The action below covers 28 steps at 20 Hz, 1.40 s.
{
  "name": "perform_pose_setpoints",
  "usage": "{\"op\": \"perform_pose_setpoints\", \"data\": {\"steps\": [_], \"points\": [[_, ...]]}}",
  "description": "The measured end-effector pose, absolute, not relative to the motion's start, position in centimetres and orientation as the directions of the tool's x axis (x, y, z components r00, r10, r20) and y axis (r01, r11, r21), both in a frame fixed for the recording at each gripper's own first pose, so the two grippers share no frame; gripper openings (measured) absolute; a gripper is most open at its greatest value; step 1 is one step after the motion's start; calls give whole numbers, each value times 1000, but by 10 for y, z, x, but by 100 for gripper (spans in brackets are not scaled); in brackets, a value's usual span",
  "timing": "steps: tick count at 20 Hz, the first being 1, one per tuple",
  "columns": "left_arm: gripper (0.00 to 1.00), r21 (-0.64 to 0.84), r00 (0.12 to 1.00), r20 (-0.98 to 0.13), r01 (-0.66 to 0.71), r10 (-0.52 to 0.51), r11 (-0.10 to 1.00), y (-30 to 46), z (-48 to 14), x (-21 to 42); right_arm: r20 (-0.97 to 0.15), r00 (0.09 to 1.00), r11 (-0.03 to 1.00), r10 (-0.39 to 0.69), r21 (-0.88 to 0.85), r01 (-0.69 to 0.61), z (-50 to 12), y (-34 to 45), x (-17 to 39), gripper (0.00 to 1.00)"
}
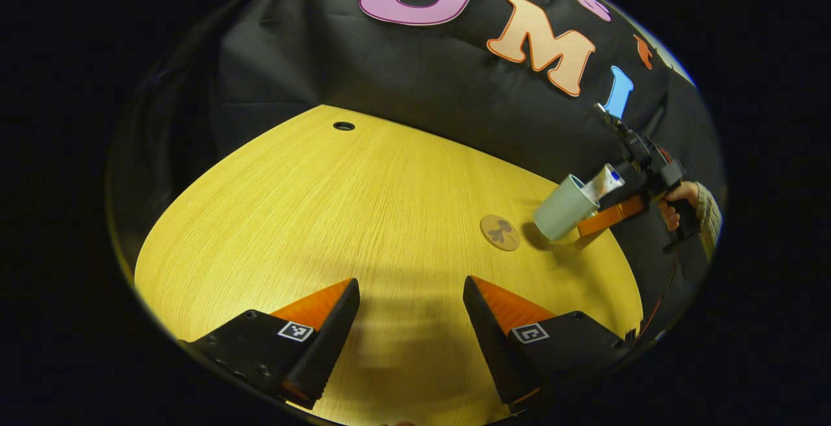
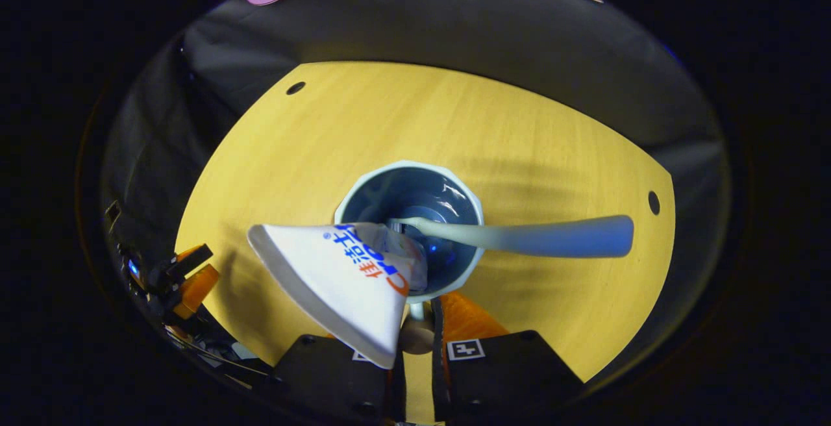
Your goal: Put the toothbrush and toothpaste on the desktop into the cup, then pick up the cup and place it on the coaster on the desktop.
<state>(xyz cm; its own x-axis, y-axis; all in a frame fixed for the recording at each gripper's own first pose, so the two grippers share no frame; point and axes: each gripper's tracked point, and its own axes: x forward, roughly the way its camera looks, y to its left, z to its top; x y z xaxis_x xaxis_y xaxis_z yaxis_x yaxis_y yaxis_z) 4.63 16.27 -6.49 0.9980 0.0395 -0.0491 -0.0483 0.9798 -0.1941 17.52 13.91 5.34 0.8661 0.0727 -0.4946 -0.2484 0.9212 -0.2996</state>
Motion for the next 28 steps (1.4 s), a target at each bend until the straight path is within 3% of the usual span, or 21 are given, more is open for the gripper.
{"op": "perform_pose_setpoints", "data": {"steps": [5, 16, 21, 24, 27, 28], "points": [[94, -164, 997, -60, -58, 49, 985, 170, -68, 44, -514, 853, 898, 86, -332, -291, 40, 181, 183, 22], [94, -110, 995, -88, -46, 37, 993, 175, -73, 45, -558, 830, 869, 17, -402, -288, 13, 191, 205, 22], [94, -93, 996, -90, -16, 8, 996, 162, -69, 51, -553, 832, 884, 47, -365, -292, 21, 186, 194, 24], [94, -97, 996, -93, 0, -9, 995, 155, -69, 52, -529, 840, 896, 122, -306, -323, 33, 179, 162, 46], [94, -96, 995, -101, 17, -26, 995, 142, -67, 52, -452, 877, 913, 163, -268, -308, 59, 165, 131, 100], [94, -92, 994, -100, 21, -30, 996, 136, -65, 52, -429, 887, 920, 171, -253, -300, 65, 155, 117, 99]]}}
